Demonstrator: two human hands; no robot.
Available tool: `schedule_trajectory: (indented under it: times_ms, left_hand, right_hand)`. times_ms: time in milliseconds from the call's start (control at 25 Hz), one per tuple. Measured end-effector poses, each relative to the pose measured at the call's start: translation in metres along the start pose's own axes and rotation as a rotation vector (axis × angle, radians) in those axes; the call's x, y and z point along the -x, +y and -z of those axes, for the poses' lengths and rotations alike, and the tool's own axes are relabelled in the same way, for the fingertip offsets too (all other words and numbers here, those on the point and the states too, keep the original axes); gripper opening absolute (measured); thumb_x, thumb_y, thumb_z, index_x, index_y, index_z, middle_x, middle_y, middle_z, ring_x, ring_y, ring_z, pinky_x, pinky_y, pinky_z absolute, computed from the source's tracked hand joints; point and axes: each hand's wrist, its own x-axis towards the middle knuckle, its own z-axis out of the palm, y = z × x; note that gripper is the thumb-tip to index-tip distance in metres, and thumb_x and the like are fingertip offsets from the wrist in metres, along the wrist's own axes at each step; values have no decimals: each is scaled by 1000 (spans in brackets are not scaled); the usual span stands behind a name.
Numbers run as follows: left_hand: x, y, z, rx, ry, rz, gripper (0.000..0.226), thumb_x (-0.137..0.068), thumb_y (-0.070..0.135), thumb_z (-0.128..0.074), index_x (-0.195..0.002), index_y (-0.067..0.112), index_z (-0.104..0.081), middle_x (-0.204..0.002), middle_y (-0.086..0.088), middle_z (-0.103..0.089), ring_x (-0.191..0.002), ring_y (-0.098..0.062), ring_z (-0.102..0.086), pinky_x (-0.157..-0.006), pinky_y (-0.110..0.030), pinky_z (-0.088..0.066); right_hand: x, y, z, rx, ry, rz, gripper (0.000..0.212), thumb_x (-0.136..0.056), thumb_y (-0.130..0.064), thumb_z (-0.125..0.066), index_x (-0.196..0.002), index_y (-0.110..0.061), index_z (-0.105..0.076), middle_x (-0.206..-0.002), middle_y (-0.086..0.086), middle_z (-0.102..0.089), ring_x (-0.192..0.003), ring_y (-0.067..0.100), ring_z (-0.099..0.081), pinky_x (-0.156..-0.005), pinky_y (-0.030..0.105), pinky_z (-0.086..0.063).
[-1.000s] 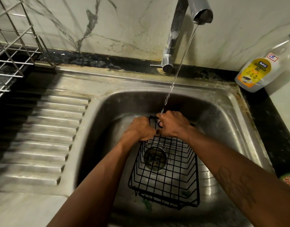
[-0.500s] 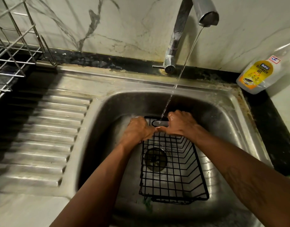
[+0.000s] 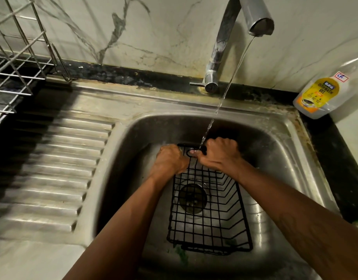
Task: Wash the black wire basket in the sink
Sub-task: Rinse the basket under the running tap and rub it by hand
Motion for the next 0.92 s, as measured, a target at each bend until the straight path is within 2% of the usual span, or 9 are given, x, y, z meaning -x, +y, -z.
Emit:
schedule_trajectory:
  times_ms: [120,240,360,440,560,680,800,880,920]
  left_hand:
    - [-1,0,-1,6,1,36,28,-89,15,-60,-114,4,-63,-114,-14,-63,-100,-26,-65,-88,-33,-58]
    - [-2,0,-2,17,-7,53,22,-87,13,-60,-107,5,-64,-109,-12,-64,-97,-25,-65,-87,-32,-58]
    - [-2,0,-1,13,-13,68,15,-86,10,-60,-100,7,-63,-102,-11,-62,-93,-24,-64,-84,-31,-58]
    - [-2,-1,-1,10,-27,67,14,-84,8,-59,-97,6,-64,-100,-11,-62,-91,-24,-65,-83,-32,-59]
    - [-3,-1,-1,2,-38,67,13,-84,9,-59,-95,5,-64,-97,-10,-62,-85,-22,-64,-74,-29,-57]
    - [-1,1,0,-24,-41,71,18,-84,9,-58,-101,5,-63,-100,-10,-61,-90,-23,-64,-77,-30,-57]
    - [-1,1,2,-45,-48,72,20,-82,7,-58,-102,6,-64,-100,-11,-62,-91,-24,-66,-78,-31,-59]
    - [0,1,4,-53,-66,79,17,-82,5,-56,-97,5,-64,-94,-10,-61,-83,-22,-65,-67,-28,-56]
    - [1,1,4,-50,-68,85,12,-82,5,-55,-92,5,-63,-89,-9,-59,-78,-21,-64,-60,-27,-53]
  right_hand:
    - [-9,9,-2,-137,-86,76,66,-94,-74,-37,-113,-17,-65,-84,3,-59,-78,21,-60,-74,33,-50]
    - [-6,12,1,-139,-66,185,52,-100,-54,-48,-137,-18,-54,-109,14,-66,-101,31,-64,-82,38,-51]
    - [0,8,4,-81,-80,306,67,-94,-50,-58,-149,-18,-38,-116,13,-65,-109,32,-63,-88,40,-51]
    - [2,3,2,4,-86,269,78,-86,-58,-66,-147,-18,-39,-117,12,-64,-109,31,-62,-91,41,-50]
    - [1,0,2,99,-36,209,73,-82,-64,-67,-135,-17,-50,-116,12,-63,-108,31,-61,-92,42,-47]
    - [2,1,2,83,-81,223,77,-85,-62,-64,-142,-16,-44,-121,13,-60,-111,32,-59,-94,43,-47]
    - [-4,7,0,-78,-171,249,64,-91,-55,-59,-142,-19,-44,-119,8,-63,-103,26,-62,-87,40,-52]
    - [-7,11,5,-280,-226,237,48,-98,-51,-54,-135,-20,-53,-104,3,-65,-89,18,-62,-76,33,-48]
    - [-8,13,8,-320,-178,238,44,-98,-51,-54,-130,-21,-59,-98,2,-64,-86,17,-61,-75,30,-44]
